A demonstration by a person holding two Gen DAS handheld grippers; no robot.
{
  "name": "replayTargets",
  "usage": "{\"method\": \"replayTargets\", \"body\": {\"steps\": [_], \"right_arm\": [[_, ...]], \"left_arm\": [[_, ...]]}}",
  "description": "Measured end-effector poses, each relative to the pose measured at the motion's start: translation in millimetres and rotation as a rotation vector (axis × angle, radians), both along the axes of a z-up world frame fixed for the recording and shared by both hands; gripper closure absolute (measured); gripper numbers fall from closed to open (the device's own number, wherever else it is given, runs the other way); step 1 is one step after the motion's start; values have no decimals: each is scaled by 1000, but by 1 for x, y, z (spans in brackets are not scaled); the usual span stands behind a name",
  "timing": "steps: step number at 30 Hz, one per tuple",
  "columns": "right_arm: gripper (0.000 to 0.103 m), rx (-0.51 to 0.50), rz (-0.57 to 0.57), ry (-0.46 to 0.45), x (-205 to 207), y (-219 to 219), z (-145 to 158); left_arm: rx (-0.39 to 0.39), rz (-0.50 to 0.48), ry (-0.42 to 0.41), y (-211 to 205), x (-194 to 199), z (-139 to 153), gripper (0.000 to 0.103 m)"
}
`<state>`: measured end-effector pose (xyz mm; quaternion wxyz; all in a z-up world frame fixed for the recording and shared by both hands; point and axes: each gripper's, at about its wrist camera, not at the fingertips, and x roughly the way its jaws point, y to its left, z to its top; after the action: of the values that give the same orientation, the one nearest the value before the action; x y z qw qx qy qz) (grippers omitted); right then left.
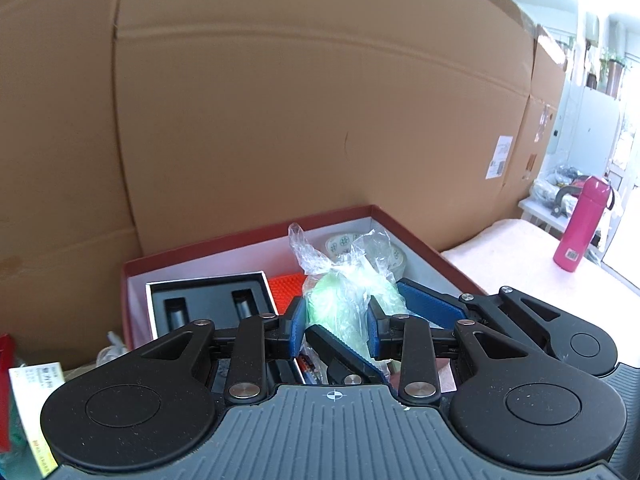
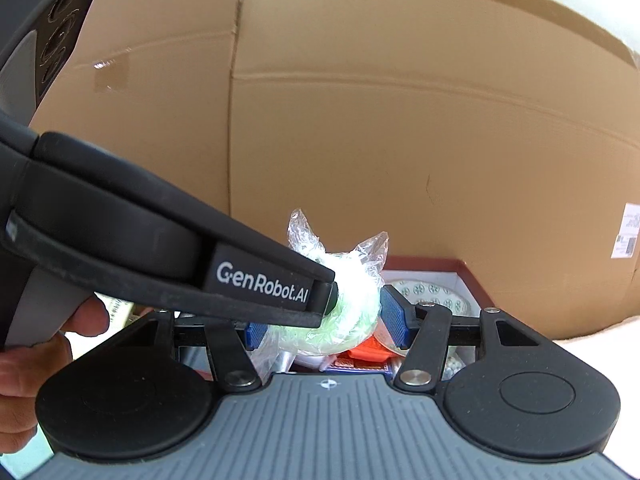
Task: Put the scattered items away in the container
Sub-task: 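Open both tools to drop the wrapped ball into the red container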
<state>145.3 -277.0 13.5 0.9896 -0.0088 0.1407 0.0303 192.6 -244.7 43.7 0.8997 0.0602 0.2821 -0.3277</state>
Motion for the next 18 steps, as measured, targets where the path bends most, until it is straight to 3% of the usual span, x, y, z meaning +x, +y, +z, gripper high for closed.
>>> {"method": "replayTargets", "body": {"steps": [8, 10, 11, 12, 13, 15, 18], "right_arm": [[39, 36, -7, 44, 25, -12, -20], [38, 37, -11, 43, 28, -14, -22], [30, 34, -11, 43, 29, -14, -24], [22, 28, -14, 40, 29, -14, -25], [21, 20, -19, 34, 29, -13, -26], [17, 9, -33, 31, 30, -13, -28], [9, 29, -49, 34, 31, -14, -31]], "left_arm": [[19, 2, 41, -12, 22, -19, 73], [15, 27, 23, -12, 24, -21, 51], [14, 48, 6, -11, 24, -21, 47], [8, 60, -8, -10, 24, -21, 34], [-2, 73, -15, -7, 24, -20, 23], [-25, 106, -16, -3, 24, -19, 11], [-45, 124, 7, 4, 23, -18, 6]]}}
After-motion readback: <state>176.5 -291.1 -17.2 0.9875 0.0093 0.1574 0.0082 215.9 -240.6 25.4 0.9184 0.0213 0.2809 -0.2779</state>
